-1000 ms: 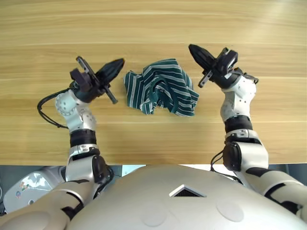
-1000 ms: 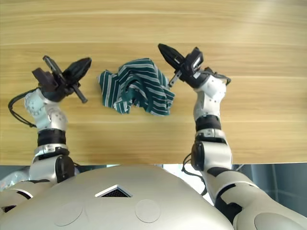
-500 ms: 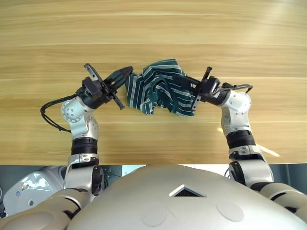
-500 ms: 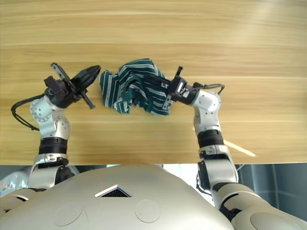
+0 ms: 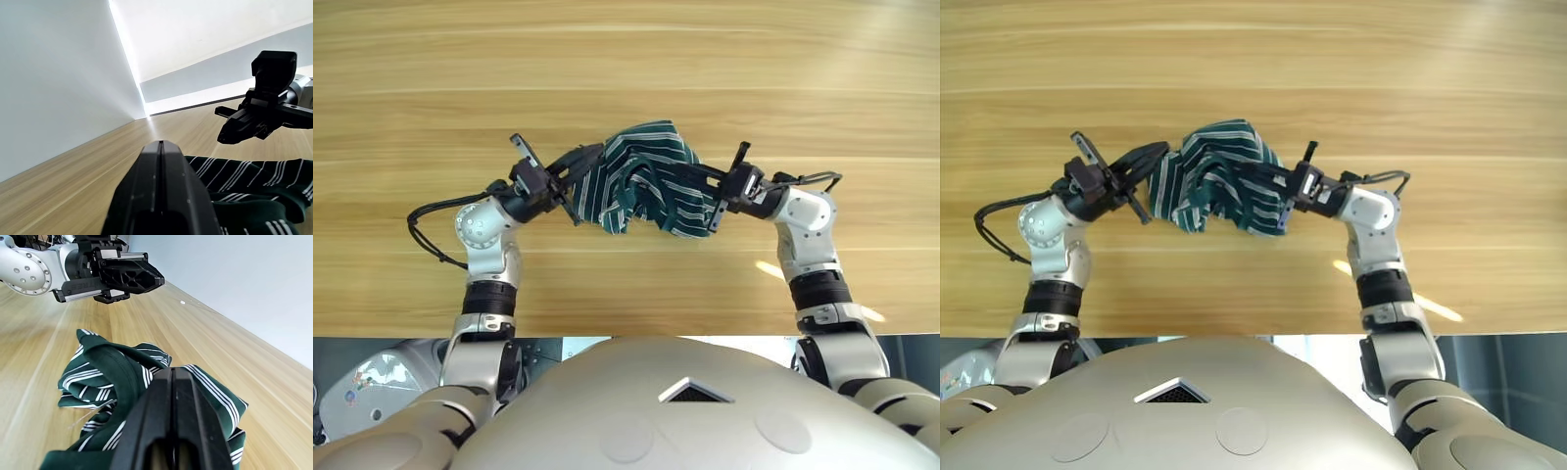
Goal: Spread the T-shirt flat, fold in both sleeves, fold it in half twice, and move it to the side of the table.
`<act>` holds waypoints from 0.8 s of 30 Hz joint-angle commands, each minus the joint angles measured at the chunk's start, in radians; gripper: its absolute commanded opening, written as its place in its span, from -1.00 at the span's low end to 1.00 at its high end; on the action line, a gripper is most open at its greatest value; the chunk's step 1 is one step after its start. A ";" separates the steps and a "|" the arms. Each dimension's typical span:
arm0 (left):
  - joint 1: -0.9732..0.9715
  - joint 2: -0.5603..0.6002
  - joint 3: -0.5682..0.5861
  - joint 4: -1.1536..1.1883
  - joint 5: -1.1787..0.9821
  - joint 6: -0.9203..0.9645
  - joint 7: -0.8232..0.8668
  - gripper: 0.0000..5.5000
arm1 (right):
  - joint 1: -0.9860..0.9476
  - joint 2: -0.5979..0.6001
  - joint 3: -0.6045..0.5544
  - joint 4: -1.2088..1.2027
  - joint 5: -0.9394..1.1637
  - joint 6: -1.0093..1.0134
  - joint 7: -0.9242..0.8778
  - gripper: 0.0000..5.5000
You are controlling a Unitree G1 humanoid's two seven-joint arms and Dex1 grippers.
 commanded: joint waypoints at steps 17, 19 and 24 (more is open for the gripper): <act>-0.006 0.065 -0.068 0.045 0.053 -0.070 0.054 -1.00 | 0.031 -0.053 0.057 -0.036 -0.027 -0.057 -0.040 -1.00; 0.002 0.066 -0.073 0.041 0.055 -0.069 0.060 -1.00 | 0.037 -0.057 0.063 -0.036 -0.031 -0.064 -0.043 -1.00; 0.011 0.071 -0.086 0.035 0.057 -0.072 0.072 -1.00 | 0.048 -0.063 0.071 -0.043 -0.038 -0.073 -0.049 -1.00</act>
